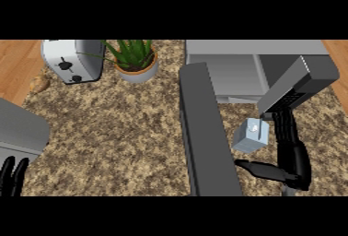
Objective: Pick up the milk, place it into the microwave and close the microwave
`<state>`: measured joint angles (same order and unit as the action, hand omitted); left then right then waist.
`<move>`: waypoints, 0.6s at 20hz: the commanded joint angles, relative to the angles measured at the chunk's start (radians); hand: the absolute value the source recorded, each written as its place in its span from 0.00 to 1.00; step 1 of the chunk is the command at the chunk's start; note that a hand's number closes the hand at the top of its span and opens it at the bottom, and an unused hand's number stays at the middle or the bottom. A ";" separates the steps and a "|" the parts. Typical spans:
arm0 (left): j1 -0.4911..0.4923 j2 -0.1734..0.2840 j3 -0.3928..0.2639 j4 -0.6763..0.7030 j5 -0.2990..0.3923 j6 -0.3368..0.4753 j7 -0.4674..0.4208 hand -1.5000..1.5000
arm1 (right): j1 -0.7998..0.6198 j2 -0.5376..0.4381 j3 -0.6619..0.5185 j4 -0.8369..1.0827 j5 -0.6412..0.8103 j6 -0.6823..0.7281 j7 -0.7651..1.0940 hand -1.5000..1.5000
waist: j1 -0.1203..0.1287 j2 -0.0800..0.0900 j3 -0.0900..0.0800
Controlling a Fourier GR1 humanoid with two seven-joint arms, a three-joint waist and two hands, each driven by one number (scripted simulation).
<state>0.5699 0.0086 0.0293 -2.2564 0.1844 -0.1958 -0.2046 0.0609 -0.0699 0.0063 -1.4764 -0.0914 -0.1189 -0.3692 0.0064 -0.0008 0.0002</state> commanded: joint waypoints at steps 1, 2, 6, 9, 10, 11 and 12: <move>0.004 -0.008 -0.008 0.041 -0.008 -0.023 -0.034 0.00 | -0.021 0.031 0.041 0.075 0.068 -0.024 -0.047 0.00 | 0.000 0.000 0.000; 0.020 0.007 0.003 -0.084 0.027 -0.011 0.073 0.00 | -0.013 -0.049 -0.046 0.076 -0.021 0.077 -0.083 0.00 | -0.001 0.000 0.000; 0.015 -0.008 -0.060 -0.024 -0.043 0.030 -0.005 0.00 | -0.052 -0.006 -0.030 0.179 0.024 0.050 -0.151 0.00 | 0.000 0.000 0.000; 0.054 -0.008 -0.078 -0.020 -0.043 0.032 -0.035 0.00 | -0.126 -0.001 -0.052 0.235 0.035 0.015 -0.129 0.00 | 0.001 0.000 0.000; 0.039 -0.008 -0.066 -0.031 -0.038 0.005 0.007 0.00 | -0.138 0.010 -0.057 0.289 0.045 0.005 -0.174 0.00 | 0.001 0.000 0.000; 0.049 0.002 -0.015 -0.130 0.011 0.009 0.070 0.00 | -0.180 -0.026 -0.113 0.356 0.000 0.045 -0.192 0.00 | 0.004 0.001 0.000; 0.011 -0.008 -0.011 0.001 -0.016 -0.013 -0.005 0.00 | -0.199 0.005 -0.100 0.409 0.032 0.001 -0.214 0.00 | 0.003 0.001 0.000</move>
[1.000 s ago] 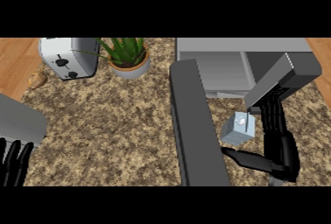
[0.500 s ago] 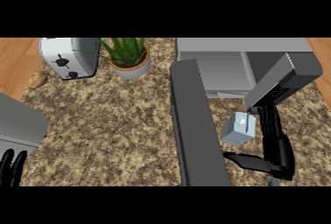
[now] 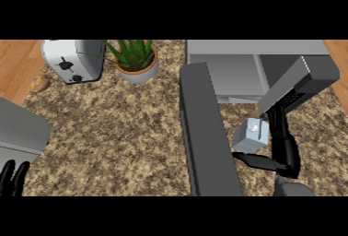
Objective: Pick up the milk, place it into the microwave and close the microwave
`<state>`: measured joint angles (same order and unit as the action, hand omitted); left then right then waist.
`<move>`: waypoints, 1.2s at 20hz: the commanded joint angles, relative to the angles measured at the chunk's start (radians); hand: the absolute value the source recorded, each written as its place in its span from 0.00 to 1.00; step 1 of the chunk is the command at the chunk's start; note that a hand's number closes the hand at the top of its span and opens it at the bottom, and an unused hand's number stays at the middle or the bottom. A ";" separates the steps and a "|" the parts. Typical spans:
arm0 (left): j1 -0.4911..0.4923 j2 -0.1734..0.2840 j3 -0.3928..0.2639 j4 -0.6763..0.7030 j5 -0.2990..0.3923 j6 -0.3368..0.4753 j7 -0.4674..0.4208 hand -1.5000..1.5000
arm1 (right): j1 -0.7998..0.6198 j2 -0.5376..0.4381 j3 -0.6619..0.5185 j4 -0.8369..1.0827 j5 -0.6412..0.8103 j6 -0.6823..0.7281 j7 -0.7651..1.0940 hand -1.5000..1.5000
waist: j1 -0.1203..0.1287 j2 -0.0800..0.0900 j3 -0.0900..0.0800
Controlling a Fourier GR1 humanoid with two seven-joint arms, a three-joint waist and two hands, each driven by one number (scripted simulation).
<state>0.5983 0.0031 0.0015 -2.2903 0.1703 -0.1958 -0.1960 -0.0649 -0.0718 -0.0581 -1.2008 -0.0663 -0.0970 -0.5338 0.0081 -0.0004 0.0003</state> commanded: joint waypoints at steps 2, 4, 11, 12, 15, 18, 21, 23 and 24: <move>-0.010 -0.003 -0.008 0.008 -0.018 0.029 -0.002 0.00 | -0.032 0.003 -0.026 0.093 0.040 -0.073 -0.019 0.00 | -0.002 0.000 0.000; -0.036 -0.003 -0.033 -0.008 -0.015 0.029 0.046 0.00 | -0.063 0.027 -0.036 0.159 0.069 -0.140 -0.052 0.00 | -0.002 0.001 0.000; 0.006 -0.003 -0.011 0.037 -0.018 -0.004 -0.039 0.00 | -0.172 -0.116 -0.169 0.469 0.011 -0.021 -0.194 0.00 | 0.004 0.002 0.000; -0.020 0.034 0.093 0.096 0.073 -0.050 -0.065 0.00 | -0.187 -0.032 -0.125 0.483 0.041 -0.078 -0.200 0.00 | 0.005 0.002 0.000; 0.019 -0.003 -0.024 -0.029 -0.006 -0.004 0.013 0.00 | -0.182 -0.102 -0.131 0.514 -0.029 0.184 -0.236 0.00 | 0.007 0.002 0.001; -0.053 0.012 0.031 0.035 0.026 0.008 0.018 0.00 | -0.160 -0.111 -0.068 0.509 -0.037 0.397 -0.250 0.00 | 0.000 0.003 0.001; -0.035 0.008 0.015 0.015 0.017 0.006 0.032 0.00 | -0.156 -0.091 -0.061 0.504 -0.055 0.470 -0.311 0.00 | -0.002 0.000 0.000; -0.040 0.013 0.034 0.037 0.028 -0.005 0.030 0.00 | -0.235 -0.068 -0.081 0.549 -0.065 0.449 -0.314 1.00 | 0.002 0.002 0.000; 0.005 0.033 0.081 -0.001 0.102 -0.042 0.039 0.00 | -0.200 -0.068 -0.067 0.579 -0.008 0.380 -0.407 1.00 | 0.004 0.001 0.000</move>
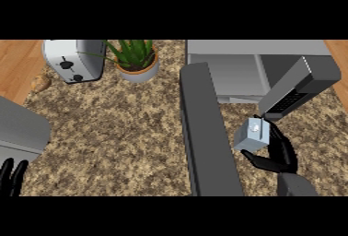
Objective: Pick up the milk, place it into the microwave and close the microwave
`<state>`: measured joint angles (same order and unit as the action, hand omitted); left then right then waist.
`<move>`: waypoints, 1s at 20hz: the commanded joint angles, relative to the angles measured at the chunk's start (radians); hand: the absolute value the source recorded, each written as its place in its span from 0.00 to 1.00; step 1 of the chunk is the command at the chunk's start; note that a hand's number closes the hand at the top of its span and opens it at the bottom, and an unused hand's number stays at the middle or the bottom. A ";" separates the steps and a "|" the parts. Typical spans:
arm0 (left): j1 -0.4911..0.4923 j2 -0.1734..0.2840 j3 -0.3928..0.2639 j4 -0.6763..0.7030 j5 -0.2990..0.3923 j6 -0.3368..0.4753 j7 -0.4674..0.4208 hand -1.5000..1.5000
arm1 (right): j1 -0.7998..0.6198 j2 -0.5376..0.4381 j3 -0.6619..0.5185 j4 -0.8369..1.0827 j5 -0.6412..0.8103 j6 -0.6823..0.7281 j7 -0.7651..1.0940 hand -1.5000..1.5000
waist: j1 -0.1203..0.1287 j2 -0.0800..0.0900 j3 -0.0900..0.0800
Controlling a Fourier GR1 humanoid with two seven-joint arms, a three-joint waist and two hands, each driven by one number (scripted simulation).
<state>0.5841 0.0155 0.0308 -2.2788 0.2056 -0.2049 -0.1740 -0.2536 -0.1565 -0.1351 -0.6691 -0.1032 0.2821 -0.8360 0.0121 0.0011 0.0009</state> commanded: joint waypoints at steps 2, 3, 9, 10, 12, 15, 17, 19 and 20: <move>0.012 -0.015 -0.021 0.033 -0.027 0.010 -0.035 0.00 | 0.007 0.065 0.002 -0.027 0.059 -0.200 -0.138 1.00 | -0.007 -0.003 -0.001; -0.044 0.024 0.053 0.029 0.038 -0.006 0.012 0.00 | -0.018 0.016 -0.028 -0.021 0.058 -0.231 -0.131 1.00 | -0.011 -0.001 -0.001; 0.051 -0.011 0.021 -0.007 0.032 -0.042 -0.004 0.00 | -0.056 0.089 -0.025 -0.150 0.005 -0.263 -0.010 1.00 | -0.005 -0.003 -0.001; -0.052 0.011 0.061 0.000 0.053 -0.005 0.056 0.00 | -0.064 0.137 0.002 -0.138 0.031 -0.300 -0.036 1.00 | -0.008 -0.002 -0.001; 0.023 -0.015 0.026 0.033 0.028 -0.063 -0.028 0.00 | 0.030 0.114 0.030 -0.267 0.026 -0.263 -0.004 1.00 | -0.009 -0.004 -0.001; 0.048 -0.015 0.020 0.058 0.019 -0.080 -0.092 0.00 | -0.007 0.001 -0.009 -0.160 0.007 -0.128 -0.057 1.00 | -0.002 -0.002 -0.001; 0.043 -0.015 0.010 0.000 0.023 -0.047 -0.022 0.00 | -0.035 -0.061 -0.043 -0.069 -0.007 -0.049 -0.121 1.00 | 0.001 0.000 0.000; 0.025 -0.001 0.057 0.034 0.076 -0.075 -0.035 0.00 | 0.002 -0.105 -0.033 -0.100 -0.003 0.008 -0.129 1.00 | -0.003 -0.001 -0.001; -0.004 -0.015 -0.037 0.022 -0.016 0.018 -0.009 0.00 | 0.045 -0.092 -0.009 -0.121 0.007 0.035 -0.165 1.00 | -0.008 -0.001 0.000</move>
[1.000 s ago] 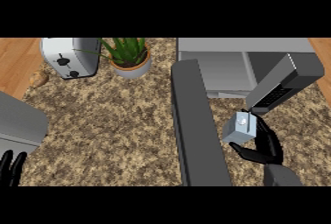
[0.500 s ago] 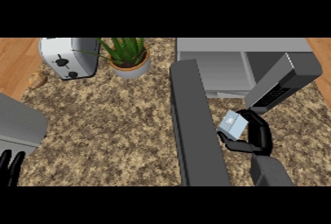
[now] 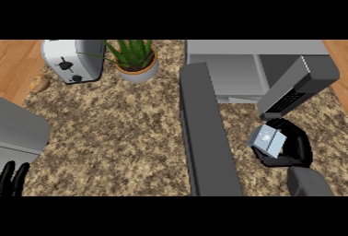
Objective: Pick up the milk, place it into the microwave and close the microwave
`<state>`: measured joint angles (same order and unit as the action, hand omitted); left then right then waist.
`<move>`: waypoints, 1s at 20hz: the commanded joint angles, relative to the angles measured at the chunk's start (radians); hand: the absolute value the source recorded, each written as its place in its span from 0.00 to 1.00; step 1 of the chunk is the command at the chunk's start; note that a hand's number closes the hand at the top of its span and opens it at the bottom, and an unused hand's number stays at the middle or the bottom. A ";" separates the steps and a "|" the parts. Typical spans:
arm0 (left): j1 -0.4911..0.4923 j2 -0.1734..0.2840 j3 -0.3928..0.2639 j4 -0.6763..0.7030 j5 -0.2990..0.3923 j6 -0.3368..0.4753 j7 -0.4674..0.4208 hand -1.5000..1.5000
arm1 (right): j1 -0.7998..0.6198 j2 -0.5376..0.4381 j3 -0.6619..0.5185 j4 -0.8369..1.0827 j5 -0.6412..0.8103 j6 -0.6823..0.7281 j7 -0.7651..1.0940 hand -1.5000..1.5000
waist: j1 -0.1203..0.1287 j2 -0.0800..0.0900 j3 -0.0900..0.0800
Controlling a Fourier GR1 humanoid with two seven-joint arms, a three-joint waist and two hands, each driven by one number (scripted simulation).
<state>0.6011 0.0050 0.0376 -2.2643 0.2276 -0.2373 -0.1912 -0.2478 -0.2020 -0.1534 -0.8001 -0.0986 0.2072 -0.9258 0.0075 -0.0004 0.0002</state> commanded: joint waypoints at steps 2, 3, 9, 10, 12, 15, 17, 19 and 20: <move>0.015 -0.003 0.020 0.010 0.027 -0.032 -0.020 0.00 | 0.021 -0.037 0.017 -0.013 -0.025 0.142 -0.015 1.00 | 0.000 -0.001 0.000; 0.022 -0.005 0.009 -0.057 0.026 0.002 0.041 0.00 | 0.028 -0.034 0.019 -0.101 -0.043 0.121 0.042 1.00 | -0.004 -0.002 0.000; -0.070 0.010 0.075 0.090 0.049 -0.035 0.005 0.00 | 0.059 0.004 0.077 -0.318 -0.018 0.039 0.170 1.00 | -0.007 -0.001 -0.001; 0.053 0.012 0.103 0.021 0.087 -0.081 -0.022 0.00 | 0.030 -0.025 0.050 -0.327 -0.047 0.052 0.232 1.00 | 0.000 -0.002 -0.001; 0.005 0.026 0.126 0.050 0.094 -0.093 -0.031 0.00 | 0.031 0.063 0.102 -0.400 0.007 -0.068 0.262 1.00 | -0.002 -0.002 -0.001; -0.064 0.001 0.090 0.069 0.057 -0.043 0.027 0.00 | -0.002 0.024 0.103 -0.426 0.048 -0.102 0.349 1.00 | -0.006 -0.001 -0.001; -0.024 0.022 0.144 0.042 0.117 -0.073 0.027 0.00 | -0.089 0.071 0.114 -0.372 0.074 -0.167 0.401 1.00 | 0.002 0.000 0.000; -0.062 0.007 0.116 0.060 0.064 -0.048 0.024 0.00 | -0.118 0.071 0.117 -0.375 0.090 -0.189 0.445 1.00 | 0.000 0.000 0.000; 0.019 -0.005 0.077 0.074 0.050 -0.080 -0.056 0.00 | -0.208 0.063 0.079 -0.201 0.097 -0.186 0.371 1.00 | 0.013 0.002 0.000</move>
<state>0.5849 0.0084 0.1303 -2.2135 0.2906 -0.2926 -0.1923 -0.3409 -0.1516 -0.0578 -1.1356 -0.0382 0.0708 -0.5562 0.0098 -0.0008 -0.0004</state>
